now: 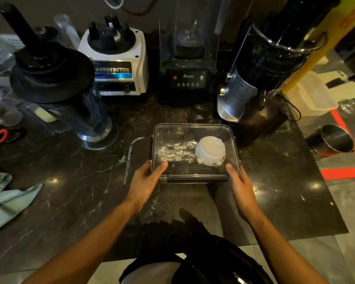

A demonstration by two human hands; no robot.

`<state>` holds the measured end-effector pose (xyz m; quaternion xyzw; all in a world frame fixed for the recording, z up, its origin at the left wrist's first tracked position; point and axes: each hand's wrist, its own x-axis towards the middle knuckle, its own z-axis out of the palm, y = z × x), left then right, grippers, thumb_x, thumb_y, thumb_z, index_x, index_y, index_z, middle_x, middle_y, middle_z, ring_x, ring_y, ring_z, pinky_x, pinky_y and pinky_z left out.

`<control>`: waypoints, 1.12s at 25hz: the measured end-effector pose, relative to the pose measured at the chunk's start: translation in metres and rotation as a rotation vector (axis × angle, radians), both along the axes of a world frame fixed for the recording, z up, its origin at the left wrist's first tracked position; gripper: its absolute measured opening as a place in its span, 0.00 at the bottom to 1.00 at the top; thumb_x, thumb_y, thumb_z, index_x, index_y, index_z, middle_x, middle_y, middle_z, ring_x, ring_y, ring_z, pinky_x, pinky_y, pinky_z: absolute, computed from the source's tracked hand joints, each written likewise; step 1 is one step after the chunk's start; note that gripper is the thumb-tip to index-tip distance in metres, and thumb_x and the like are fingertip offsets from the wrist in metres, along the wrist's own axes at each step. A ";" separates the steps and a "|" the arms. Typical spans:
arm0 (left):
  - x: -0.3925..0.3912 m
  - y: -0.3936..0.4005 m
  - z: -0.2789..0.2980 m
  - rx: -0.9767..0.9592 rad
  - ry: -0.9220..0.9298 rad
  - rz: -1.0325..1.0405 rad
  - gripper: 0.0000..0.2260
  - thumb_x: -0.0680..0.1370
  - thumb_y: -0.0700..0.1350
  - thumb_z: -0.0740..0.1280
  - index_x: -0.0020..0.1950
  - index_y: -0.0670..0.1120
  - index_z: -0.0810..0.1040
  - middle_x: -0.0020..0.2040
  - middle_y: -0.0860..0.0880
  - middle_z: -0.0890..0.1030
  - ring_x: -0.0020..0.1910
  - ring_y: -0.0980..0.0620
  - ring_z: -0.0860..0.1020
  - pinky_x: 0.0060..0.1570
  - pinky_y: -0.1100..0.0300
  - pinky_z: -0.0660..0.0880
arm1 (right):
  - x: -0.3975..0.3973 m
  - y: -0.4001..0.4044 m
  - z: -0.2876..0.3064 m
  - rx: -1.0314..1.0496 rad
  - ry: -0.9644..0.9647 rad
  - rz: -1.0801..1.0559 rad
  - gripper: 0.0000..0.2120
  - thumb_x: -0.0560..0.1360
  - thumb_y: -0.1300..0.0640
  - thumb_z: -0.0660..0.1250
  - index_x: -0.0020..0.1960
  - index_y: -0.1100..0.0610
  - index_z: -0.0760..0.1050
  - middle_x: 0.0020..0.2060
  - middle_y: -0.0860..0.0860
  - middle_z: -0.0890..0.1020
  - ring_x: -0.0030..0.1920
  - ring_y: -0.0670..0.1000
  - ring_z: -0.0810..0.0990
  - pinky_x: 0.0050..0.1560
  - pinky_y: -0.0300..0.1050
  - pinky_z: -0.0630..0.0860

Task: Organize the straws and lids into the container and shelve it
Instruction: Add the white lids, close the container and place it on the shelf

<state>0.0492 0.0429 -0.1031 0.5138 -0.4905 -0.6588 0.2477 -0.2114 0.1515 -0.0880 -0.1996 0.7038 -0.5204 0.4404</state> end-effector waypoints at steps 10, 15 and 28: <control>-0.027 0.028 0.109 -0.318 0.056 0.248 0.34 0.67 0.75 0.68 0.64 0.55 0.80 0.54 0.56 0.87 0.53 0.55 0.86 0.47 0.63 0.82 | -0.036 -0.012 0.094 -0.224 0.168 0.127 0.14 0.81 0.42 0.67 0.65 0.41 0.82 0.59 0.45 0.87 0.62 0.50 0.84 0.68 0.63 0.77; -0.038 0.030 0.178 -0.480 0.042 0.287 0.26 0.69 0.75 0.67 0.54 0.57 0.85 0.51 0.51 0.88 0.49 0.51 0.87 0.48 0.52 0.83 | -0.054 -0.016 0.160 -0.318 0.249 0.178 0.13 0.78 0.35 0.66 0.55 0.37 0.84 0.51 0.45 0.89 0.55 0.49 0.87 0.60 0.62 0.81; -0.075 0.032 0.324 -0.790 0.045 0.388 0.31 0.66 0.80 0.63 0.46 0.56 0.87 0.43 0.50 0.88 0.45 0.52 0.86 0.48 0.52 0.79 | -0.095 -0.022 0.305 -0.513 0.452 0.179 0.30 0.74 0.28 0.63 0.46 0.55 0.86 0.41 0.54 0.89 0.46 0.54 0.88 0.55 0.65 0.81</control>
